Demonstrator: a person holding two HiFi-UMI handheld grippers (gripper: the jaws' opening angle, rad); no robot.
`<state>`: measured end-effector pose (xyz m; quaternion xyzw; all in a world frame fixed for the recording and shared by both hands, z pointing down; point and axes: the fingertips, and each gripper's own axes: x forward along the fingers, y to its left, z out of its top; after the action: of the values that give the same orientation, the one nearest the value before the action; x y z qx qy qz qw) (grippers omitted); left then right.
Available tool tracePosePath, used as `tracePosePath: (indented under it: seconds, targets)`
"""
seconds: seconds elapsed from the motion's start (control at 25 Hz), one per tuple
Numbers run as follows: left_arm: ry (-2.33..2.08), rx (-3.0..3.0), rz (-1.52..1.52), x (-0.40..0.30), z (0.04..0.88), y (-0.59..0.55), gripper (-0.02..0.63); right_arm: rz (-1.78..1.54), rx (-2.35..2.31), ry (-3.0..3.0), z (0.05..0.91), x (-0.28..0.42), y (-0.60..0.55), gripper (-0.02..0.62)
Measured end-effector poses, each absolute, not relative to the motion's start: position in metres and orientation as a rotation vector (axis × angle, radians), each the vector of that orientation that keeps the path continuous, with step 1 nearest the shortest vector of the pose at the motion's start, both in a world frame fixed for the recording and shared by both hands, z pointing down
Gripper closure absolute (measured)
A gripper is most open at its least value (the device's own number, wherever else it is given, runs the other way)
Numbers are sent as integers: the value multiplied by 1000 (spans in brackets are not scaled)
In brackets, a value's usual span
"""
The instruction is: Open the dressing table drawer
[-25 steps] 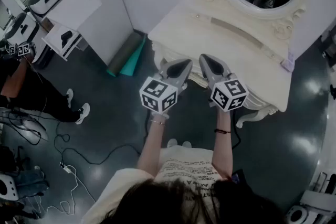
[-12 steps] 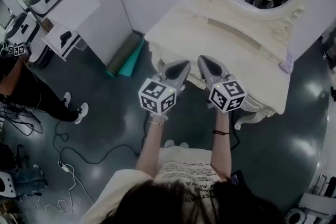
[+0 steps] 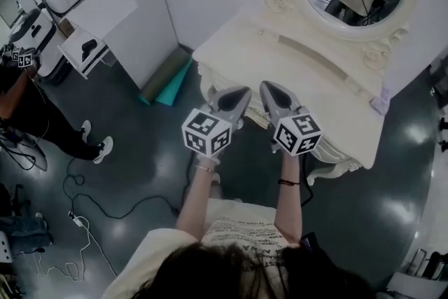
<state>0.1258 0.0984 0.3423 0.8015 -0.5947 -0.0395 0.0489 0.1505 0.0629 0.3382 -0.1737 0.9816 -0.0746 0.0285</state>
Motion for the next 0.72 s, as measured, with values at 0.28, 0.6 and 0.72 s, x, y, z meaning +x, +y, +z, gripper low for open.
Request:
tracePosePath:
  seconds: [0.28, 0.6, 0.72]
  targets:
    - [-1809, 2441, -123, 97, 343, 84, 607, -275, -550, 3008, 340, 125, 42, 592]
    - [-1768, 2470, -102, 57, 344, 62, 607, -268, -602, 2991, 339, 88, 22, 592]
    - [-1727, 2477, -105, 47, 351, 55, 607, -253, -636, 2990, 340, 79, 15, 592]
